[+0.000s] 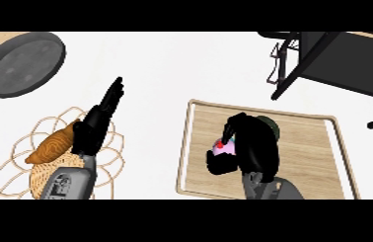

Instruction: Pick the cupcake from the tray and place it in the tiered shelf

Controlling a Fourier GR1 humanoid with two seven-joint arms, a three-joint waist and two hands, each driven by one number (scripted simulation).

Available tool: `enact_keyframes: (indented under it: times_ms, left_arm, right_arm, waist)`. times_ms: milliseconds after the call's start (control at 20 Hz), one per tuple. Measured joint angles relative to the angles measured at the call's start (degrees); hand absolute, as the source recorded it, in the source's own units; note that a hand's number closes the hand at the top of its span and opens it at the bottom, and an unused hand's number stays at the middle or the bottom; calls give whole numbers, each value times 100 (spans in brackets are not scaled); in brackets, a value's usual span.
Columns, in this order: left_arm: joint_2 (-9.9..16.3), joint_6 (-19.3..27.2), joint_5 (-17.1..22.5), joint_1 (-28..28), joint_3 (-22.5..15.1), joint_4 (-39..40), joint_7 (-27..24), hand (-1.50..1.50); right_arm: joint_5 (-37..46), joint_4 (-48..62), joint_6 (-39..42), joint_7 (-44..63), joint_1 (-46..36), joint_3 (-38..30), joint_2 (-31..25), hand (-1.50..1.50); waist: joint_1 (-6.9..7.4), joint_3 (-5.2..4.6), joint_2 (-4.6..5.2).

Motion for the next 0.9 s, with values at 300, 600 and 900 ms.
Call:
enact_keyframes:
  times_ms: [300, 600, 900]
  left_arm:
    - [-39, 47, -61, -31, -17, 65, -32, 0]
    - [-24, 65, -58, -85, 42, 49, 62, 0]
    - [2, 39, 5, -79, 132, 71, 82, 0]
  right_arm:
    - [167, -118, -1214, 277, -767, 223, 84, 150]
    - [685, -535, -1318, 705, -1657, 196, 87, 150]
    - [1436, -851, -865, 945, -2256, -270, 88, 150]
  waist:
    - [-30, 2, -17]
    - [-87, -4, -40]
    - [-161, -7, -58]
